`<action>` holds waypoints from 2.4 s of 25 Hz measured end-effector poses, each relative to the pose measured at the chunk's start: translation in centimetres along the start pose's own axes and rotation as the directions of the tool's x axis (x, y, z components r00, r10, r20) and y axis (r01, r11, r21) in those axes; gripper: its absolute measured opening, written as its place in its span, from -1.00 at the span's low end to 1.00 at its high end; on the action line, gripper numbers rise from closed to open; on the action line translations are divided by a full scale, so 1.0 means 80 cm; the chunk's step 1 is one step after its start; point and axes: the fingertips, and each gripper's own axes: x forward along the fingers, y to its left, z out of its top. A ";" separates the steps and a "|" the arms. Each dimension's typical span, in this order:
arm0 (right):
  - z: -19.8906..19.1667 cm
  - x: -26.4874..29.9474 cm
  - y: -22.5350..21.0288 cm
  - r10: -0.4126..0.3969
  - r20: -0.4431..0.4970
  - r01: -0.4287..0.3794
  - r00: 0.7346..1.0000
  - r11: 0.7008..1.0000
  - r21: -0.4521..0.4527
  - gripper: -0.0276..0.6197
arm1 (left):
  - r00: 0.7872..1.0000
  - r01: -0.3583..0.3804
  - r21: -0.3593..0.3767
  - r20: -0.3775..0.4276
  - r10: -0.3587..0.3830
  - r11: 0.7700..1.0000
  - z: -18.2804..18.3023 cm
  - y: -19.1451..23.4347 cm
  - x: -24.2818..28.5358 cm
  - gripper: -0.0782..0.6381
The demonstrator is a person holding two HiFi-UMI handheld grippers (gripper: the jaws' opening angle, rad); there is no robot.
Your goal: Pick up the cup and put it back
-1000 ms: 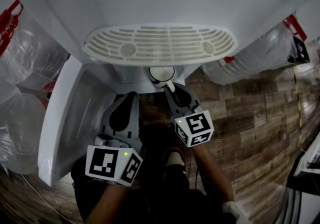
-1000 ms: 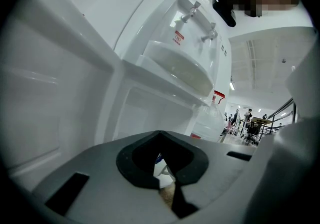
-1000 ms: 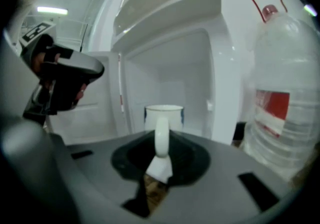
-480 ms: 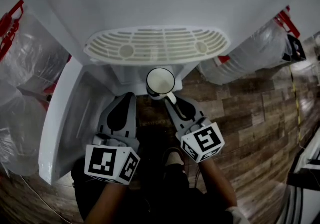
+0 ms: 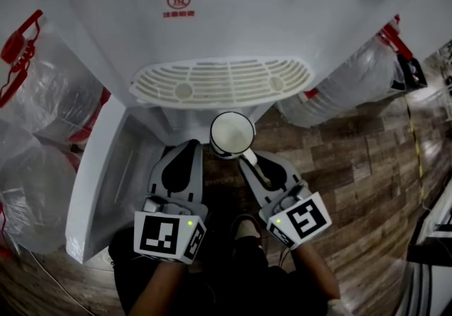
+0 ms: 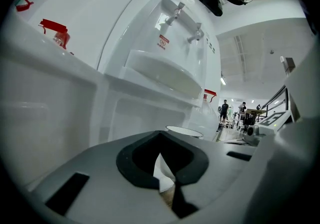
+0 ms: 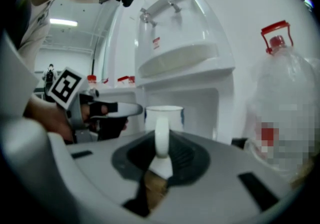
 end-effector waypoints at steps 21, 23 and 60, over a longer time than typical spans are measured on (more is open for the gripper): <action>0.090 -0.053 0.032 0.127 0.026 -0.125 0.992 0.989 -0.074 -0.70 | 0.998 0.048 0.045 0.046 -0.050 0.998 0.068 -0.040 -0.017 -0.76; 0.099 -0.058 0.034 0.151 0.030 -0.148 0.988 0.986 -0.079 -0.70 | 0.998 0.049 0.032 0.045 -0.050 0.998 0.077 -0.043 -0.021 -0.76; 0.699 -0.263 0.117 0.168 0.080 -0.170 0.982 0.985 0.019 -0.70 | 0.996 0.071 0.052 0.047 -0.073 0.996 0.666 -0.240 -0.133 -0.76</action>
